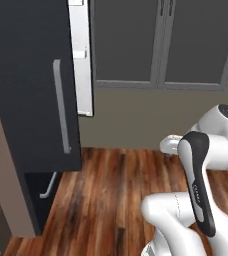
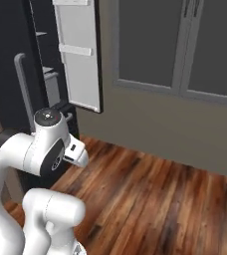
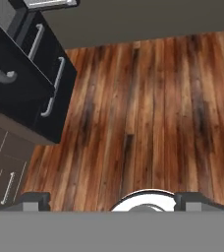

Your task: Take a sugar cube from the saucer and place it inside the coffee. Then, grab milk from the fridge and place it next to the coffee on the counter to sweeten the coffee.

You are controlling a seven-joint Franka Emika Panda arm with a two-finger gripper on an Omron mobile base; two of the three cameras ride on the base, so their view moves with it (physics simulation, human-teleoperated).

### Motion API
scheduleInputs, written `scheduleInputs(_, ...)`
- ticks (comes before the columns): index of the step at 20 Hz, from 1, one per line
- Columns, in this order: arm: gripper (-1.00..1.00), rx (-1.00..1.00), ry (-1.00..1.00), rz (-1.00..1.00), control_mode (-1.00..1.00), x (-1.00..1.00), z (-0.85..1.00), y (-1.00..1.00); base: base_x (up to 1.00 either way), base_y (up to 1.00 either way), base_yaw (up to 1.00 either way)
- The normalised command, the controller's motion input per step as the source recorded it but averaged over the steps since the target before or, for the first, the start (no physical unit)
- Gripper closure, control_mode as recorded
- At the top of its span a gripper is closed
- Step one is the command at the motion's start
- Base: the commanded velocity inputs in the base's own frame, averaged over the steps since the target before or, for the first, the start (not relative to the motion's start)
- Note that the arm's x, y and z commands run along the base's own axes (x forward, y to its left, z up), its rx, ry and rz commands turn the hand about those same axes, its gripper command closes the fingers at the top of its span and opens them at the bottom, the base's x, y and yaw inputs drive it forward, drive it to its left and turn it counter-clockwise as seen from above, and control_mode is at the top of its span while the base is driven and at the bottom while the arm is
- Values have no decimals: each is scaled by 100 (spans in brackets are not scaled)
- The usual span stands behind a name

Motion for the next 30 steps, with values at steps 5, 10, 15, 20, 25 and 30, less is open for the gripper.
scheduleInputs(5,-100,0,0,0,100,0,0,0,97,-54,50)
scheduleInputs(10,-100,0,0,0,100,0,0,0,66,-74,47)
scheduleInputs(15,-100,0,0,0,100,0,0,0,31,-88,45)
scheduleInputs(20,-100,0,0,0,100,0,0,0,31,-62,47)
scheduleInputs(25,-100,0,0,0,100,0,0,0,35,-47,50)
scheduleInputs(30,-100,0,0,0,100,0,0,0,33,-56,49)
